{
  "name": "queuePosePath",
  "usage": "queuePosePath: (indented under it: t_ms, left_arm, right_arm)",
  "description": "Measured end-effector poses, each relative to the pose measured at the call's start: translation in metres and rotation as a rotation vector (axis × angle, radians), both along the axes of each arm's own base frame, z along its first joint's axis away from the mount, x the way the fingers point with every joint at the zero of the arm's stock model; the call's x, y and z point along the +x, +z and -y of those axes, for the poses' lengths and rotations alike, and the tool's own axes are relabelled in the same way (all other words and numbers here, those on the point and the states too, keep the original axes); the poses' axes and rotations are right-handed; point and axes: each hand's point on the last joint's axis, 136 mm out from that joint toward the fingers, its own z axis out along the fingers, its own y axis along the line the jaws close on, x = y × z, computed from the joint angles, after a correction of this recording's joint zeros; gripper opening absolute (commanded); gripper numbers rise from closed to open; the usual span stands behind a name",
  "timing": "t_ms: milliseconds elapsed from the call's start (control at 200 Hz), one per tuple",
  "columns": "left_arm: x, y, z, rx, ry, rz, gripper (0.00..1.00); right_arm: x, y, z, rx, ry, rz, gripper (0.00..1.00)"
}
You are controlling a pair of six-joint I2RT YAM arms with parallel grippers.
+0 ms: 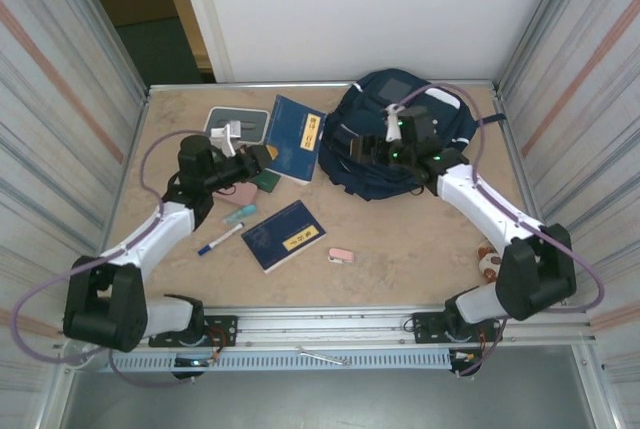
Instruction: Pack the student bag
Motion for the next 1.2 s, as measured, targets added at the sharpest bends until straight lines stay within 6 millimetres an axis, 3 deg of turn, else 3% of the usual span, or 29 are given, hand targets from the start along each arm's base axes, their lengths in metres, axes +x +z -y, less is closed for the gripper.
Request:
queuePosePath:
  t_ms: [150, 240, 406, 561, 802, 897, 1022, 1197]
  left_arm:
    - [-0.011, -0.008, -0.008, 0.076, 0.015, -0.011, 0.00]
    - [-0.014, -0.014, -0.011, 0.108, 0.024, -0.029, 0.00]
    - [-0.020, -0.026, -0.016, 0.143, 0.033, -0.054, 0.00]
    - [-0.024, -0.033, -0.017, 0.156, 0.033, -0.070, 0.00]
    - [-0.025, -0.033, -0.016, 0.153, 0.026, -0.072, 0.00]
    - [-0.026, -0.036, -0.013, 0.152, 0.009, -0.080, 0.00]
    - [-0.037, -0.047, 0.008, 0.177, -0.070, -0.120, 0.00]
    - [-0.050, -0.060, 0.058, 0.172, -0.211, -0.175, 0.00]
  right_arm:
    - [-0.008, -0.073, -0.017, -0.383, 0.155, -0.070, 0.76]
    - [-0.006, -0.105, -0.014, -0.538, 0.204, -0.118, 0.65]
    - [0.009, -0.122, -0.007, -0.677, 0.226, -0.132, 0.44]
    - [0.024, -0.118, -0.009, -0.720, 0.228, -0.098, 0.29]
    - [0.027, -0.112, -0.007, -0.755, 0.239, -0.079, 0.01]
    - [0.025, -0.102, -0.007, -0.750, 0.237, -0.069, 0.00]
    - [0.024, -0.068, 0.000, -0.715, 0.210, -0.031, 0.00]
    - [0.041, 0.014, 0.016, -0.560, 0.109, 0.079, 0.00]
